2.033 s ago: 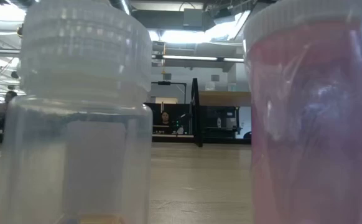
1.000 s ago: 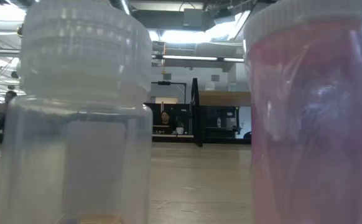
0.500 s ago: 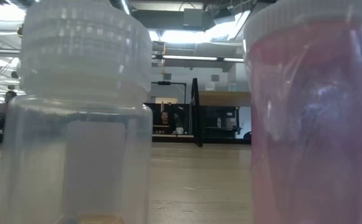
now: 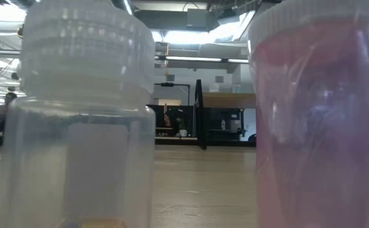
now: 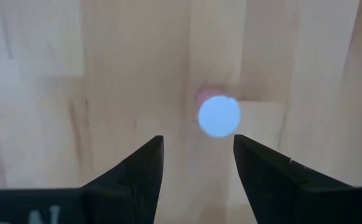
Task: Pick and place medicine bottles onto shelf by color
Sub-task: Put the top pink pill bottle aligned with the other pink bottle on the shelf
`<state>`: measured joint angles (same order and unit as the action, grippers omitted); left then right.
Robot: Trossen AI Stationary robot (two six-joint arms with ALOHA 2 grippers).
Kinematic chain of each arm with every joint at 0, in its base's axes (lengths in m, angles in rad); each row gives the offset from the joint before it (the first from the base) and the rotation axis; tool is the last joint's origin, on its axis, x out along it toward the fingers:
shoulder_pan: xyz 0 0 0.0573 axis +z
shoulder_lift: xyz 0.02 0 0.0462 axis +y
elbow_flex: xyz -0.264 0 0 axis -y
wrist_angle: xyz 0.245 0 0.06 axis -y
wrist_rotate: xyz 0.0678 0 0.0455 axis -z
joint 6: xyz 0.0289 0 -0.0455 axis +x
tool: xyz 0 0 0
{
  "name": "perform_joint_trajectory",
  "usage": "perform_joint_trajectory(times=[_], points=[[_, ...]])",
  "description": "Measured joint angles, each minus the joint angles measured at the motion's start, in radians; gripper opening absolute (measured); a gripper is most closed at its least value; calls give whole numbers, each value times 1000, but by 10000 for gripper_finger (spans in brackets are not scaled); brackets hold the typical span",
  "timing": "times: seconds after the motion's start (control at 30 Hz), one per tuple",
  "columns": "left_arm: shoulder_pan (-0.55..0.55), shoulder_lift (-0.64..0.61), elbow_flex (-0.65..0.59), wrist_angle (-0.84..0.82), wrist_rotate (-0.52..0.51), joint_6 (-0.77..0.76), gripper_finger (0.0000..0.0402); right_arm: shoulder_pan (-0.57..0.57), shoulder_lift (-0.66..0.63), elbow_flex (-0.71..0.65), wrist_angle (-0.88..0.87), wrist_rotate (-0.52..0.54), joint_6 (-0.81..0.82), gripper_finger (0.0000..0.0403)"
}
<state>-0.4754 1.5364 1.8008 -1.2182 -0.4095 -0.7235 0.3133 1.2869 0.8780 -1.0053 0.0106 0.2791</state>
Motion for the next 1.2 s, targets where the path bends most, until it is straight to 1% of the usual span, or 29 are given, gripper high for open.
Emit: perform_joint_trajectory(times=[0.13,0.23,0.4,0.53,1.2], points=[[0,0,0,0,0,-1,334,-17,0,-27,39,40,-29,197],[0,0,0,0,-1,-3,334,-33,0,-39,59,40,-29,197],[4,0,0,0,0,-3,334,-55,0,-40,63,29,-72,197],[7,0,0,0,-3,-3,334,-76,0,-40,63,-36,-76,197],[7,0,0,0,-2,-3,334,-93,0,-40,67,-37,-82,197]])
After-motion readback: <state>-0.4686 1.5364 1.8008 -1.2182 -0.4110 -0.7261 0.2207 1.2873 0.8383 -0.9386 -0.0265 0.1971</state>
